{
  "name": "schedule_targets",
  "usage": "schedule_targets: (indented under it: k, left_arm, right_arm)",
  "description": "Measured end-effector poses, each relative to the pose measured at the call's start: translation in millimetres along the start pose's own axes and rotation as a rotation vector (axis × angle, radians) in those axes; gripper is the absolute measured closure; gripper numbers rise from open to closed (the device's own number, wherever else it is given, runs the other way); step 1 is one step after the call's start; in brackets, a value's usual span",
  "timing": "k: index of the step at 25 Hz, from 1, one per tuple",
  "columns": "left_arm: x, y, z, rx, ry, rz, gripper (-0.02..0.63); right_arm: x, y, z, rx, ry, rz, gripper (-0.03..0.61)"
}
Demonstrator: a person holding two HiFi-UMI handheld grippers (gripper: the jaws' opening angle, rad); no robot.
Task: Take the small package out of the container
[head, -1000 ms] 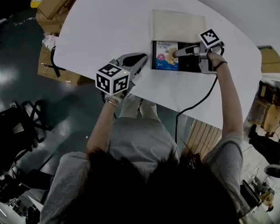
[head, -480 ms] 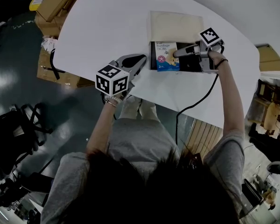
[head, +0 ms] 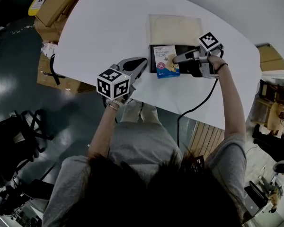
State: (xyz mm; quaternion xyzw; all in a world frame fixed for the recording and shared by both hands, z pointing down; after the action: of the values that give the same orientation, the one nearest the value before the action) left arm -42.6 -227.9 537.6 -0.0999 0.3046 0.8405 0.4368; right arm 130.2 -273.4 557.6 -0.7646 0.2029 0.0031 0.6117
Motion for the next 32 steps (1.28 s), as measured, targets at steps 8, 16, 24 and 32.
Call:
schedule_targets:
  k: [8,16,24,32]
  left_arm:
    - [-0.2,1.0,-12.2,-0.016,-0.009,0.009,0.62]
    - [17.6,-14.5,-23.3,-0.052,-0.044,0.013,0.62]
    - [28.4,-31.8,-34.8,-0.078,-0.085,0.021,0.62]
    - [35.9,-53.3,-56.2,-0.134,-0.142,0.044,0.62]
  right_arm:
    - [-0.5,8.6,5.0,0.036,-0.02,-0.033,0.474]
    - [13.2,29.4,31.9,0.16,-0.088,-0.082,0.474]
    - [31.6,47.6,58.7,0.275,-0.176,-0.108,0.474]
    - [45.8,71.7,73.3,0.419,-0.283,-0.118,0.474]
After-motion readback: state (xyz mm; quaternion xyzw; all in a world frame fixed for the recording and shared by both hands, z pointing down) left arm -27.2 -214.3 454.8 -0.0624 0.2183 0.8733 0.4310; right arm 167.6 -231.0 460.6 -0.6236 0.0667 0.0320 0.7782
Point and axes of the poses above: the fingertips, and each gripper's own axes: x backward along the fingers, y to its left, z out of its underside, the point moved 4 cm from there along x, backward along the fingers, and after that the axes turned 12 degrees about -z, right-handed, at the moved point
